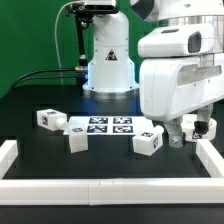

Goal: Assemble stool

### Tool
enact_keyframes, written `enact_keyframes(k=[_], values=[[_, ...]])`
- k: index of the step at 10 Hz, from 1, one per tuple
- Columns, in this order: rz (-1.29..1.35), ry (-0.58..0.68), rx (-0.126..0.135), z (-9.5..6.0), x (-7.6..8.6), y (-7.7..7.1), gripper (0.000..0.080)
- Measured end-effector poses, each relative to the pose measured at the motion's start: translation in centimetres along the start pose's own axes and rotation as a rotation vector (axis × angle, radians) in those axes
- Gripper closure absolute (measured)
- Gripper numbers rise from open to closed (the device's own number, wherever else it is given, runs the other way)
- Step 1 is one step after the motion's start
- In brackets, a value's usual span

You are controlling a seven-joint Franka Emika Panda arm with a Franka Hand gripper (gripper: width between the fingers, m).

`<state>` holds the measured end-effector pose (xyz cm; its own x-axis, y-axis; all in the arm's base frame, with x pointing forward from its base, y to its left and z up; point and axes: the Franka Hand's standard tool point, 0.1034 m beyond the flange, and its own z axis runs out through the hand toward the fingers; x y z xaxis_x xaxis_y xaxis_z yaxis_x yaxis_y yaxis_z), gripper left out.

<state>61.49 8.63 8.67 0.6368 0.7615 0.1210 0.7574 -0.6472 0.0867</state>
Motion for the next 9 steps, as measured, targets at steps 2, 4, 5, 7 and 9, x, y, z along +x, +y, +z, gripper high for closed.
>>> enact_keyframes(k=[2, 4, 5, 7, 9], values=[[0.000, 0.000, 0.000, 0.0, 0.0, 0.0, 0.0150], [0.000, 0.000, 0.000, 0.0, 0.0, 0.0, 0.0150], [0.009, 0.003, -0.002, 0.0, -0.2, -0.2, 0.0150], [0.043, -0.010, 0.002, -0.8, -2.5, -2.4, 0.0150], [0.097, -0.031, 0.016, -1.1, -4.5, -4.4, 0.0150]])
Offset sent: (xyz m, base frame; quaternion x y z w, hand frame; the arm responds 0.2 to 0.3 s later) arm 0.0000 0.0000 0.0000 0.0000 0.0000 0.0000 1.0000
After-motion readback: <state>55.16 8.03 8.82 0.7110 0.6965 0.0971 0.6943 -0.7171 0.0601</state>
